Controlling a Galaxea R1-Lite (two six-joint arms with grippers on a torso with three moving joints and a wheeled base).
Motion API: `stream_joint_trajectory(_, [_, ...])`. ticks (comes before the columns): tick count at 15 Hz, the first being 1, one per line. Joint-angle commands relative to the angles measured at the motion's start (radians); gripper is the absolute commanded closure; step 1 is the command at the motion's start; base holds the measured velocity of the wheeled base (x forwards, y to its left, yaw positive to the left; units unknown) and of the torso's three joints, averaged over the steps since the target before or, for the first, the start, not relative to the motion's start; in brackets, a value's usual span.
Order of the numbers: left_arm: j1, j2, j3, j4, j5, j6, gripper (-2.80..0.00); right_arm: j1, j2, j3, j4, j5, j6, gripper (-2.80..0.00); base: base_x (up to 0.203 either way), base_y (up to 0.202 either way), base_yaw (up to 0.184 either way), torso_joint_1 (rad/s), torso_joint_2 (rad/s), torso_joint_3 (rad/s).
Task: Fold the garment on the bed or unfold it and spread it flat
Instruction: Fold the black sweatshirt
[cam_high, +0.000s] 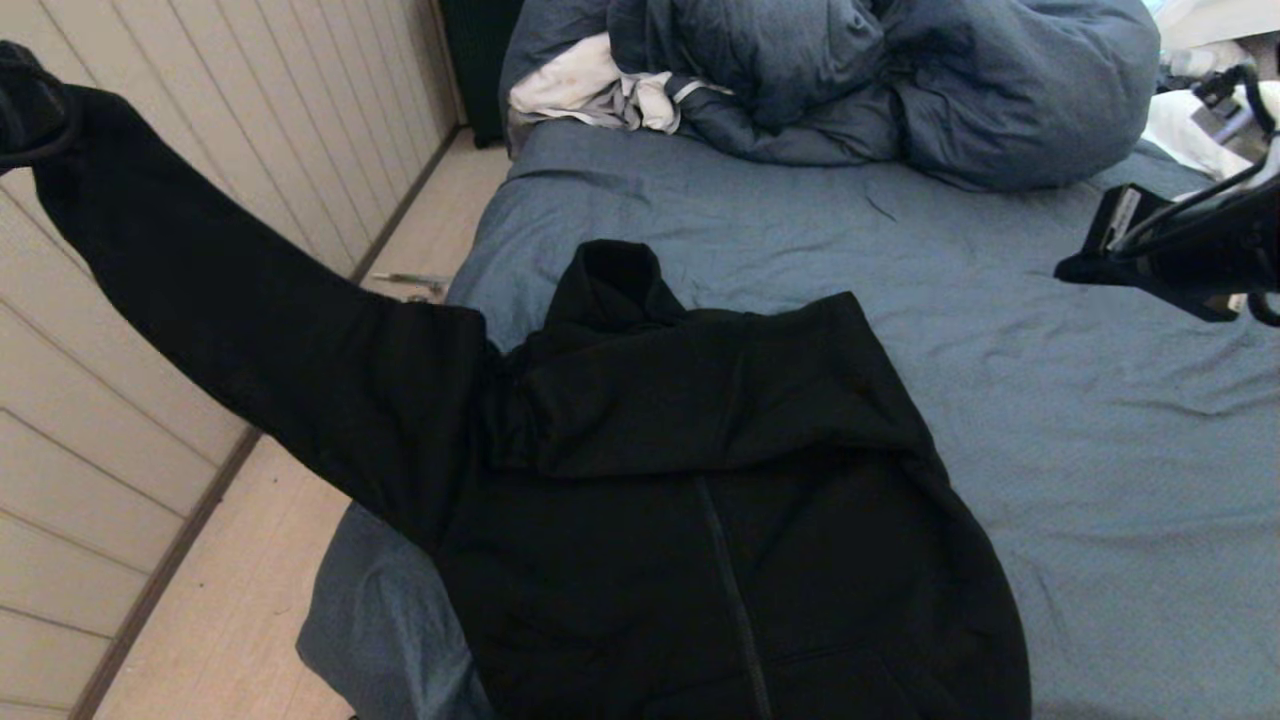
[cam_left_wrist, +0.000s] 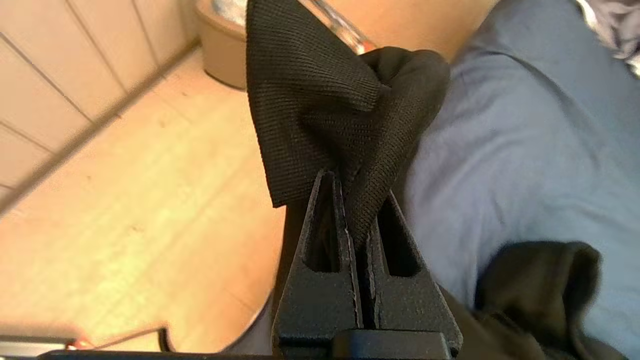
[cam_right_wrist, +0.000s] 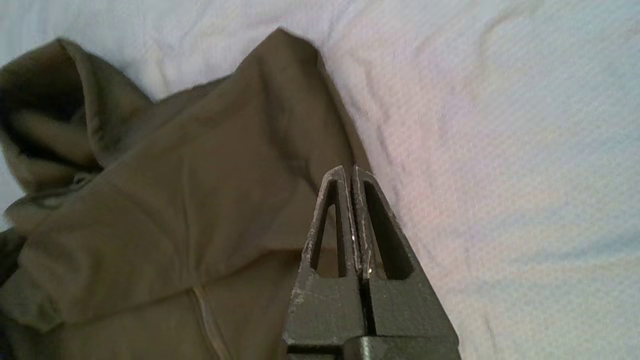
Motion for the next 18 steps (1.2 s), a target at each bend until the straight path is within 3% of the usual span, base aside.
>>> stream_joint_trajectory(1, [0.075, -0.033, 0.051, -0.002, -0.107, -0.001, 0.00, -0.001, -0.001, 0.015, 0.002, 0.012, 0.004, 0.00, 0.000, 0.000, 0.000, 0.000, 0.00, 0.000])
stream_joint_trajectory(4, [0.063, -0.047, 0.103, -0.004, -0.114, 0.003, 0.00, -0.003, -0.020, 0.060, -0.006, 0.019, 0.005, 0.00, 0.000, 0.000, 0.000, 0.000, 0.00, 0.000])
stream_joint_trajectory(7, [-0.016, -0.060, 0.136, -0.005, -0.092, 0.003, 0.00, -0.040, -0.023, 0.094, -0.079, 0.053, 0.003, 0.00, 0.000, 0.000, 0.000, 0.000, 0.00, 0.000])
stream_joint_trajectory(9, [-0.135, -0.063, 0.162, -0.005, -0.036, -0.002, 0.00, -0.043, -0.024, 0.108, -0.085, 0.056, 0.005, 0.00, 0.000, 0.000, 0.000, 0.000, 0.00, 0.000])
stream_joint_trajectory(14, [-0.561, 0.054, 0.180, -0.007, 0.176, -0.062, 0.00, -0.048, -0.045, 0.122, -0.084, 0.085, 0.016, 0.00, 0.000, 0.000, 0.000, 0.000, 0.00, 0.000])
stream_joint_trajectory(18, [-0.740, 0.284, 0.101, -0.027, 0.274, -0.145, 0.00, -0.086, -0.087, 0.211, -0.145, 0.121, 0.023, 0.00, 0.000, 0.000, 0.000, 0.000, 0.00, 0.000])
